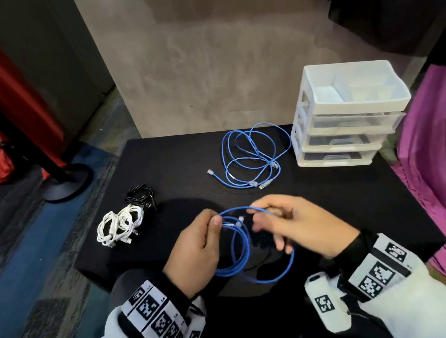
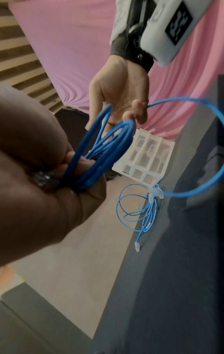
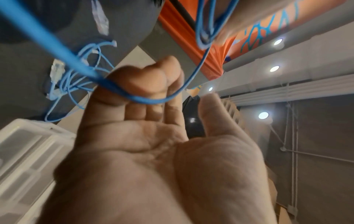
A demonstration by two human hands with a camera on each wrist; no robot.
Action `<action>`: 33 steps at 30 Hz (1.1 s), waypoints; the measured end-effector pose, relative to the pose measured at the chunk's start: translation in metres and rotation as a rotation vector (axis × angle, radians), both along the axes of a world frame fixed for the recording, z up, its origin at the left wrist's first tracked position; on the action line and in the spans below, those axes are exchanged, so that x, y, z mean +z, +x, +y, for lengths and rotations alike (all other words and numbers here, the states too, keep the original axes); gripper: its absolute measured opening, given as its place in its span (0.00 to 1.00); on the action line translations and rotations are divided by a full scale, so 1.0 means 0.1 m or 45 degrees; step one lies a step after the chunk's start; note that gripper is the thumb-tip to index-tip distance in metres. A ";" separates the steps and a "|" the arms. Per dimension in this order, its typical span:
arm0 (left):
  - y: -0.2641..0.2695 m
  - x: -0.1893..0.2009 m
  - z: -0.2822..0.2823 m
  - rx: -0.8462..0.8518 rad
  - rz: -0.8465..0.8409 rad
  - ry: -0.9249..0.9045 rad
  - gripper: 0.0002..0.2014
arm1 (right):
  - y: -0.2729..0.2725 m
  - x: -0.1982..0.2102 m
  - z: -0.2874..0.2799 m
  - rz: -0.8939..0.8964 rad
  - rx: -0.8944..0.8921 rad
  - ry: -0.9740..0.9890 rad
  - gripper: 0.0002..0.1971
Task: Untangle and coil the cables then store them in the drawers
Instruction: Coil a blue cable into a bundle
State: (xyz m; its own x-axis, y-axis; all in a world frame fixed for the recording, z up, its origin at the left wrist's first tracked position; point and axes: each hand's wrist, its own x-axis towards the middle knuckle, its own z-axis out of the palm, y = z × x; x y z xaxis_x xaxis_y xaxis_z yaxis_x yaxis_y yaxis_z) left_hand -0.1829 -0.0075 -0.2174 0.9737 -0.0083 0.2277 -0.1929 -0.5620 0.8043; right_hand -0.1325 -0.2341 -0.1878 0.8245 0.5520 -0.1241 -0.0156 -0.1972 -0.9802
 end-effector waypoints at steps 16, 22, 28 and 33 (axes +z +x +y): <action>-0.02 0.34 -0.18 -0.233 0.604 -1.140 0.19 | -0.10 -0.01 0.06 -0.072 -0.084 0.126 0.12; -0.05 0.25 -0.17 -0.041 0.510 -0.784 0.19 | 0.08 0.12 -0.15 -0.377 -0.221 -0.151 0.13; 0.12 0.11 0.27 0.311 0.377 -0.694 0.18 | 0.26 -0.03 -0.59 -0.326 -0.067 -0.392 0.11; 0.23 0.00 0.43 0.470 0.303 -0.668 0.19 | 0.18 -0.33 -0.66 -0.382 -0.051 -0.697 0.07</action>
State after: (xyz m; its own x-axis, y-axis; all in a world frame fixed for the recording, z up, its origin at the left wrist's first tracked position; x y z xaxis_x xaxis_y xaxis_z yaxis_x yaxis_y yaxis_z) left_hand -0.1601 0.0360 -0.2175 0.9155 0.3869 -0.1098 0.1526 -0.0814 0.9849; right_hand -0.1144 -0.3006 -0.2211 0.8861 0.4418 -0.1401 0.2267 -0.6768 -0.7004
